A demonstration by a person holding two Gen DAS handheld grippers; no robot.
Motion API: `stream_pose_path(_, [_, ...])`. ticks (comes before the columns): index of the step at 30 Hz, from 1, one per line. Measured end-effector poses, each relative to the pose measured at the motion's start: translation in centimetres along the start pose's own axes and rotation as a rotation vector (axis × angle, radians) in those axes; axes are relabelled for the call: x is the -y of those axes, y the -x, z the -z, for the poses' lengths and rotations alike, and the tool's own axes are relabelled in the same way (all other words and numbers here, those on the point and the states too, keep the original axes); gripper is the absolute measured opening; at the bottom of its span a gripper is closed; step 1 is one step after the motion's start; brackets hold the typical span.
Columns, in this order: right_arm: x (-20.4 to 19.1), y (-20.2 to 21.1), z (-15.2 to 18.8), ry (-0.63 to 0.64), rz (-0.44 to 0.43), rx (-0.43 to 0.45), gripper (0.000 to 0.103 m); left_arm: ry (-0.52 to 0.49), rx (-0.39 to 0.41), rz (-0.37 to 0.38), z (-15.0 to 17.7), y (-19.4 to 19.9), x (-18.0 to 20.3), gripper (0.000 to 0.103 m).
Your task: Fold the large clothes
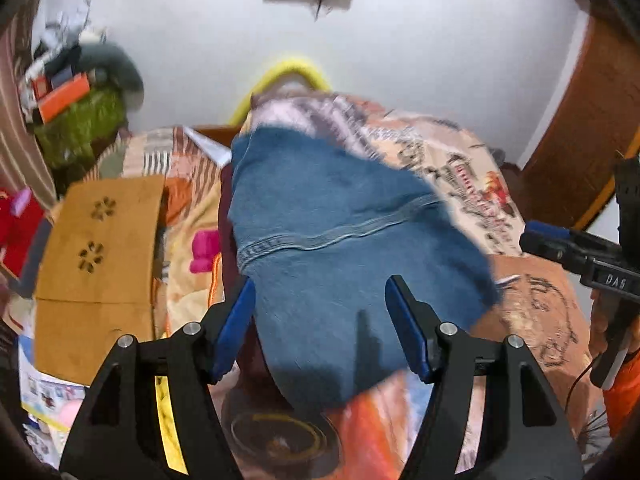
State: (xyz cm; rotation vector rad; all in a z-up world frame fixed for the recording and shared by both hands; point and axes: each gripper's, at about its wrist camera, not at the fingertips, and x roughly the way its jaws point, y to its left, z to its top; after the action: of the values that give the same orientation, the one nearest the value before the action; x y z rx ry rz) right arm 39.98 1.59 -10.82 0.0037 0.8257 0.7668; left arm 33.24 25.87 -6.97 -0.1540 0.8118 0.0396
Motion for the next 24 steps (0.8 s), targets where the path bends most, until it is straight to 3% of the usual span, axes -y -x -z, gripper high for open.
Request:
stream_pose_path(4, [-2.2,7.5,0.0,0.046,-0.017,0.133,0.057,-0.036,0.122,-0.009,0.2,7.2,2.8,0.066])
stream_pose_path(8, [-5.0,14.0,1.1,0.115,-0.048,0.282,0.057,-0.066,0.292,-0.021,1.5,15.7,6.2,0.066])
stream_pose_path(14, [-8.5,21.5,4.9,0.187,-0.083,0.519,0.057,-0.077,0.555,-0.045,6.4,25.8,10.9,0.066])
stream_pose_path(18, [-10.3,24.1,8.3,0.204,-0.099,0.610,0.057,-0.104,0.686,-0.084,10.6,29.3,13.9,0.066])
stream_pose_path(22, [-11.5,24.8,10.8,0.208,-0.051,0.672,0.057,-0.107,0.746,-0.114,14.0,30.2,15.7,0.066])
stream_pose_path(24, [-11.5,24.5,11.2,0.202,-0.030,0.682,0.061,-0.095,0.755,-0.121,14.7,29.9,16.0,0.076])
